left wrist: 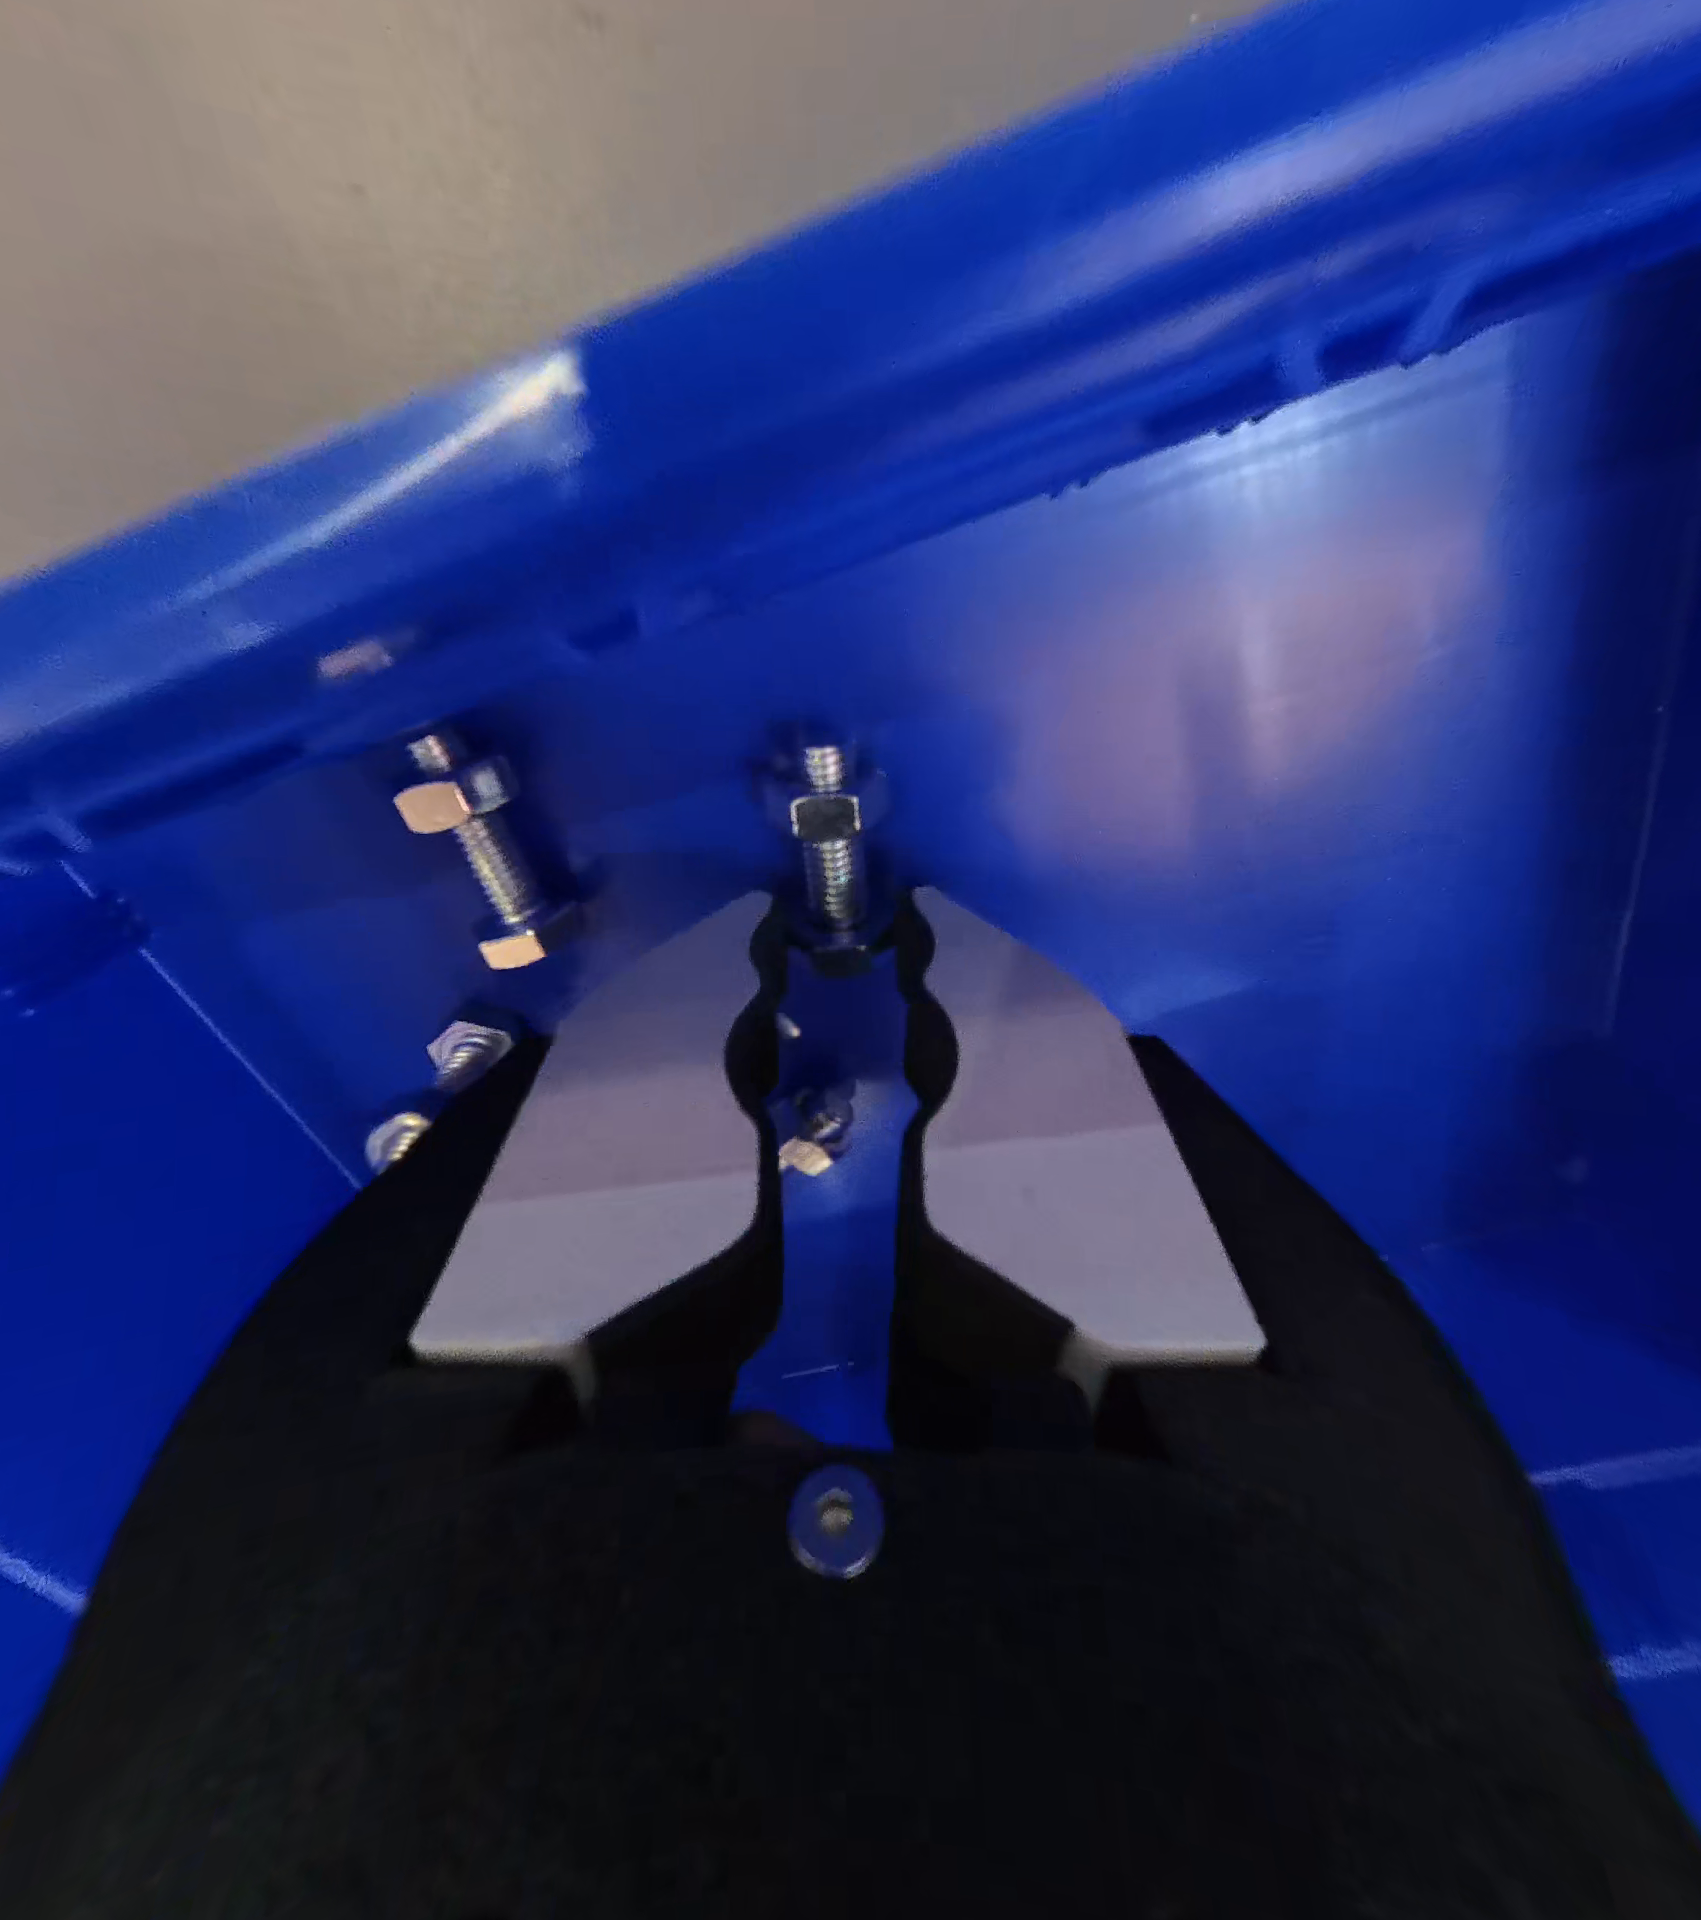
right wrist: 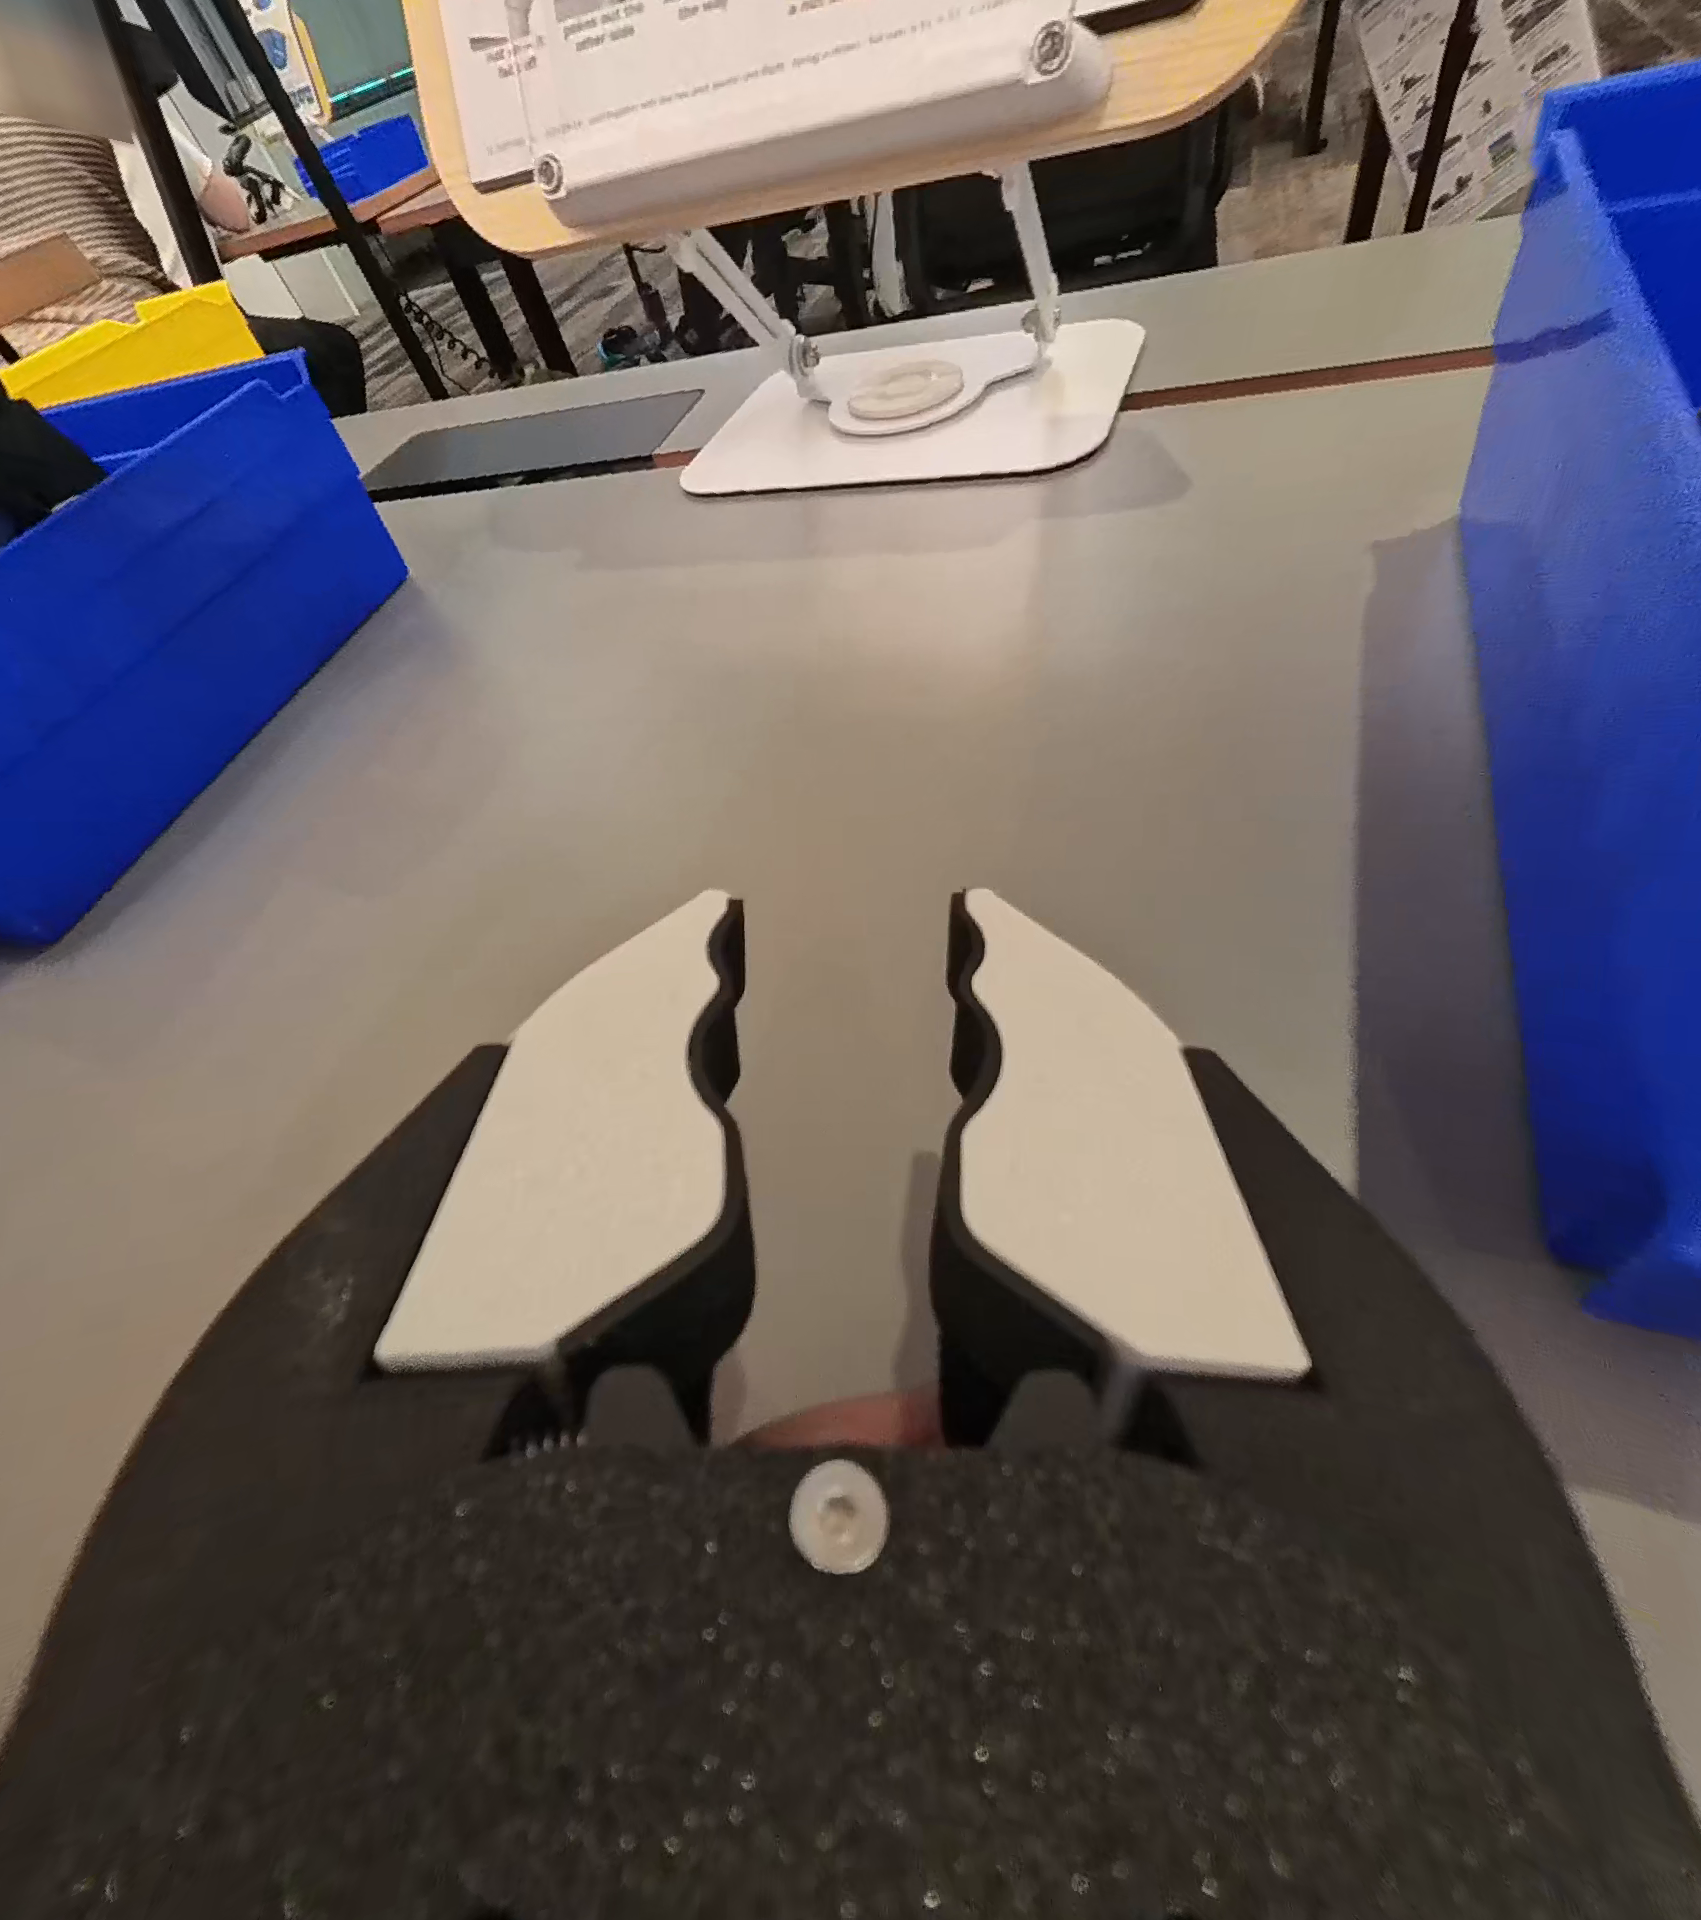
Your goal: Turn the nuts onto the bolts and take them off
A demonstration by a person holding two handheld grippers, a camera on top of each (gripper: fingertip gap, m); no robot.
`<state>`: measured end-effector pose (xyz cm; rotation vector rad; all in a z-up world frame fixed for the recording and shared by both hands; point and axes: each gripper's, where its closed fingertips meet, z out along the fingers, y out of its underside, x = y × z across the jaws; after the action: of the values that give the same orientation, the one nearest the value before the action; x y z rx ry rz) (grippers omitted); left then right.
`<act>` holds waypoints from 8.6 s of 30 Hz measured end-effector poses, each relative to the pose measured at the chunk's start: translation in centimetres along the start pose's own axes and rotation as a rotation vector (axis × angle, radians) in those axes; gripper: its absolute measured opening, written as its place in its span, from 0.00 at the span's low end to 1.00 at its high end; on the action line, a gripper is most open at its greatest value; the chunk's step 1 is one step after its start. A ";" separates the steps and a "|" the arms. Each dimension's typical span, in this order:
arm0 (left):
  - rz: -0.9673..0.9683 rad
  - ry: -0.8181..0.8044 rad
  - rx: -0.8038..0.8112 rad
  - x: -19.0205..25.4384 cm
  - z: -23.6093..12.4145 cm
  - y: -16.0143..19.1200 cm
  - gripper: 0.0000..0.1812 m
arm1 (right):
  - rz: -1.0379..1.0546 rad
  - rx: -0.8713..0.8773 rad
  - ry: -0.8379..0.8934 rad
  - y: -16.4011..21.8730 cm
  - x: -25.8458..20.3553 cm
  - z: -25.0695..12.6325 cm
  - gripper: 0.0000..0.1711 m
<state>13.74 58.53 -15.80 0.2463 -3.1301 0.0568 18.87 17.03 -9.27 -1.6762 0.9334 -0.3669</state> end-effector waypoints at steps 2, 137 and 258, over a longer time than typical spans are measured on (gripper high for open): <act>-0.039 0.003 -0.001 0.4 0.0 0.1 0.11 | -0.001 -0.002 -0.017 0.0 -0.4 0.1 0.22; -0.424 -0.031 1.480 7.5 -11.2 -31.2 0.10 | -0.151 -0.027 -0.851 -5.0 -11.1 0.9 0.33; -0.314 -0.229 1.246 7.8 -8.4 -31.6 0.10 | -0.430 -0.279 -0.995 -3.3 -13.1 -0.2 0.22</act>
<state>10.99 26.39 -6.28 0.7321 -2.6784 2.0307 11.64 26.75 -3.26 -1.9786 -0.1257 0.3378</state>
